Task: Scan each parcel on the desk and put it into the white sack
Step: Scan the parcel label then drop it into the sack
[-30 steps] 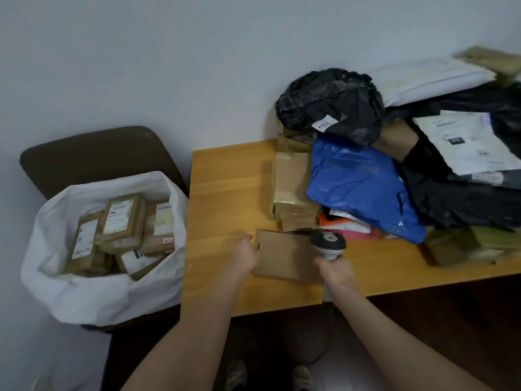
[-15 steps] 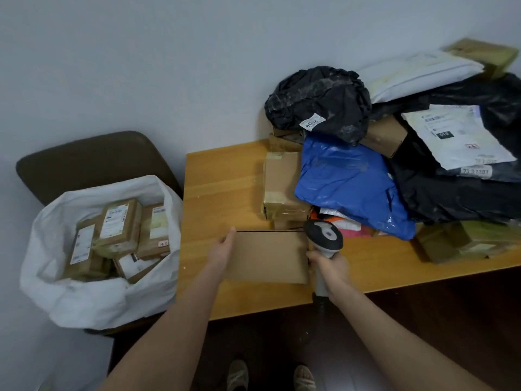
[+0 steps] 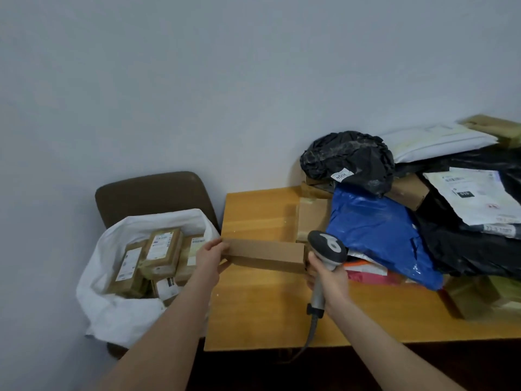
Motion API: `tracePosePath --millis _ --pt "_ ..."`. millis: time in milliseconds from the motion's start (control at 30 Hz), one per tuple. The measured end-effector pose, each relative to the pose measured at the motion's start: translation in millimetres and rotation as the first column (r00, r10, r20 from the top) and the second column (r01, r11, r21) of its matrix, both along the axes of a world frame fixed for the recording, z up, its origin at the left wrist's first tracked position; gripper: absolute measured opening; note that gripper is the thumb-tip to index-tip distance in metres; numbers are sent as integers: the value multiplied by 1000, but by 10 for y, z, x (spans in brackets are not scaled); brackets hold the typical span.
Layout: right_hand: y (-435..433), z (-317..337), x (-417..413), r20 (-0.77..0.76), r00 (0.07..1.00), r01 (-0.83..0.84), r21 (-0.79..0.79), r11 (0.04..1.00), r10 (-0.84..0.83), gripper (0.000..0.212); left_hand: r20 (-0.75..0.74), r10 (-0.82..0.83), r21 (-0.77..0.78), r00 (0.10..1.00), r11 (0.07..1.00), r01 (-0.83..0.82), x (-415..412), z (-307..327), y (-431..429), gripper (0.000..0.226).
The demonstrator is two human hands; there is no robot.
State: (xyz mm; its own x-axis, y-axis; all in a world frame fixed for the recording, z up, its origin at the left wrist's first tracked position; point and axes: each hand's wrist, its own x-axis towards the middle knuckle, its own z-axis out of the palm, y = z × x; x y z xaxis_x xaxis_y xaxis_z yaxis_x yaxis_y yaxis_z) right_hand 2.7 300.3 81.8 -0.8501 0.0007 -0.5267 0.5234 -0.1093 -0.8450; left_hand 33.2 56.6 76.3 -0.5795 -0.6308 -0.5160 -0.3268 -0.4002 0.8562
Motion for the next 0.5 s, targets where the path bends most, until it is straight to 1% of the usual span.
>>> tracePosePath --millis 67,133,167,200,267,300,333,400,500 --pt "-26 58 -19 -19 1000 23 -5 1000 -23 54 -83 -24 0 996 1000 24 21 65 -18 26" --pt "-32 26 -81 -38 998 45 3 999 -45 78 -150 -32 -9 988 999 30 26 126 -16 19" --pt "-29 85 -83 -44 998 50 27 998 -49 86 -174 -24 -5 984 1000 24 23 148 -9 15" --pt "-32 146 -84 -59 997 53 47 997 -50 83 -191 -18 -3 982 1000 18 16 175 3 12" --pt "-18 302 -69 -75 996 60 101 993 -53 59 -206 -18 -1 978 1000 19 -9 218 32 6" --pt "-1 356 -73 -76 995 75 125 989 -66 51 -209 -26 -1 978 1000 27 -25 242 53 5" --pt "19 356 -101 -73 994 91 131 987 -82 48 -208 -39 -7 977 999 38 -42 260 70 8" --pt "60 346 -140 -67 993 109 137 985 -100 53 -213 -65 -20 975 998 62 -66 294 105 13" --pt "101 337 -141 -56 990 135 144 980 -128 55 -192 -134 -13 972 991 134 -78 314 132 11"
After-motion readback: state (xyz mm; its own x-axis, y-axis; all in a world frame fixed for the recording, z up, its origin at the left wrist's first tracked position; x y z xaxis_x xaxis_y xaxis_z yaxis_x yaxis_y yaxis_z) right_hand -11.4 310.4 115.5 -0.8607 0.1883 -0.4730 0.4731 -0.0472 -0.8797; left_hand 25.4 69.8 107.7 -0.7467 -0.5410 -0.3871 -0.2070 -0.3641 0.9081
